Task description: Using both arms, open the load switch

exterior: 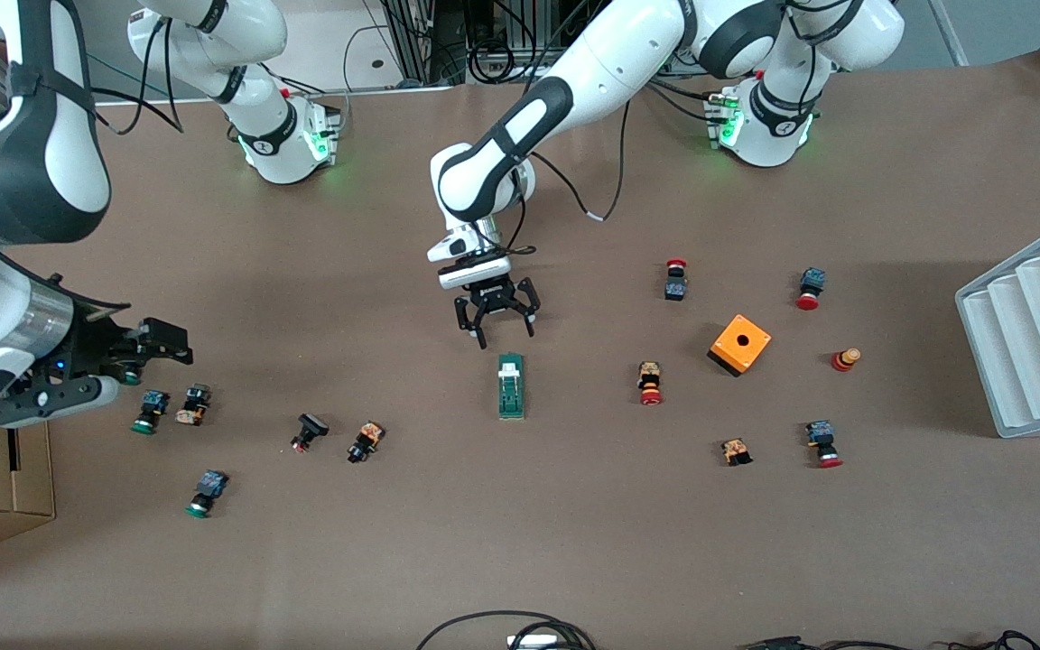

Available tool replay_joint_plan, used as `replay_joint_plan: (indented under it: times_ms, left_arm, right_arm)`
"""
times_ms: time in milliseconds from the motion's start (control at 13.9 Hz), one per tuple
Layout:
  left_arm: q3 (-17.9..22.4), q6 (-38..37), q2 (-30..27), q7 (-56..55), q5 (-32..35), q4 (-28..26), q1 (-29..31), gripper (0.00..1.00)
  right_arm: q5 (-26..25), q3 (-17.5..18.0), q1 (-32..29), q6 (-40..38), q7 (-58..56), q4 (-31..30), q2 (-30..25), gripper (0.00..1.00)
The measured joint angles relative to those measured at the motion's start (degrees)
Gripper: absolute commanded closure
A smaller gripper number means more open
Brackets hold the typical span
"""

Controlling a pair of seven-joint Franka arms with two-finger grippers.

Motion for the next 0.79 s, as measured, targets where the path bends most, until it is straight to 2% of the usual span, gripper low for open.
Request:
replay_joint_plan:
  times_ms: [144, 359, 790]
  left_arm:
    - [0.05, 0.0, -1.2, 5.04, -3.61, 0.89, 0.16, 0.0]
    - [0.1, 0.01, -3.0, 9.82, -6.69, 1.37, 1.04, 0.0]
    - [0.21, 0.04, -8.33, 26.49, -17.98, 2.73, 4.43, 0.0]
  right_arm:
    - [-0.13, 0.86, -1.1, -1.53, 0.3, -0.24, -1.81, 0.0]
    - [-2.07, 6.89, -7.4, -1.77, 0.32, -0.74, -2.78, 0.0]
    - [-2.65, 8.29, -7.81, -2.58, 0.64, -0.57, -2.96, 0.0]
